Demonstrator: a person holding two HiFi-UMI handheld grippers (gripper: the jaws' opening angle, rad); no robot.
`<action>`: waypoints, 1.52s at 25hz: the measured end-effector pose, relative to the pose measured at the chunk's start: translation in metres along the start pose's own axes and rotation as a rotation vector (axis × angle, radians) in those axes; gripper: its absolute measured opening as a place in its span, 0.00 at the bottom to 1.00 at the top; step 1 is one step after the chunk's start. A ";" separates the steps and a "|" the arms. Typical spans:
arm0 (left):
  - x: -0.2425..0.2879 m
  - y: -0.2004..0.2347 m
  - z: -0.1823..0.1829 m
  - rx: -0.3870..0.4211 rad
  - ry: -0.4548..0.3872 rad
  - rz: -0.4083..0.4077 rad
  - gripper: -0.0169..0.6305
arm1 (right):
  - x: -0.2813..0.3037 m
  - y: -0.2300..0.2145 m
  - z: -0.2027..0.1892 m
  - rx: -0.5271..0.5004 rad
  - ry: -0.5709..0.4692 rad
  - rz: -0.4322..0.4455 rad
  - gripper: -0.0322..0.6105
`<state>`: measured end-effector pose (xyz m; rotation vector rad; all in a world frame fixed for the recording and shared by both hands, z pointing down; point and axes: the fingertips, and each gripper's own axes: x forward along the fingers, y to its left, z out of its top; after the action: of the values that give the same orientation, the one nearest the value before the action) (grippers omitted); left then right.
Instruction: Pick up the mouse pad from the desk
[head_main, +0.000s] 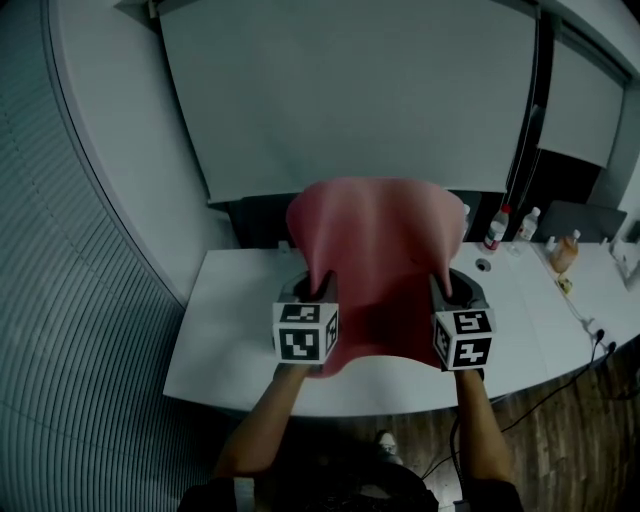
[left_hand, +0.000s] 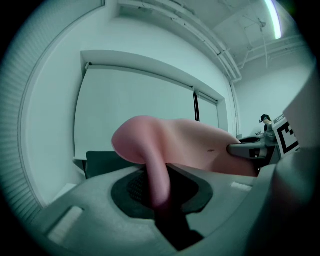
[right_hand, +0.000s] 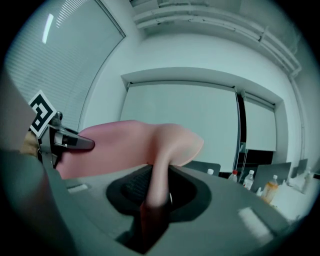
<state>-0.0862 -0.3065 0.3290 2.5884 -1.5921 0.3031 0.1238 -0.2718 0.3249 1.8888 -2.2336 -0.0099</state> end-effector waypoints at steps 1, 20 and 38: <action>-0.003 0.000 0.005 0.003 -0.011 0.001 0.14 | -0.003 0.001 0.005 -0.002 -0.011 -0.005 0.20; -0.047 -0.023 0.072 0.073 -0.172 -0.004 0.14 | -0.061 -0.008 0.064 -0.023 -0.174 -0.102 0.20; -0.049 -0.026 0.077 0.080 -0.185 -0.002 0.14 | -0.066 -0.012 0.071 -0.045 -0.192 -0.113 0.21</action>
<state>-0.0750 -0.2659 0.2445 2.7499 -1.6658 0.1319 0.1339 -0.2186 0.2436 2.0661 -2.2195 -0.2676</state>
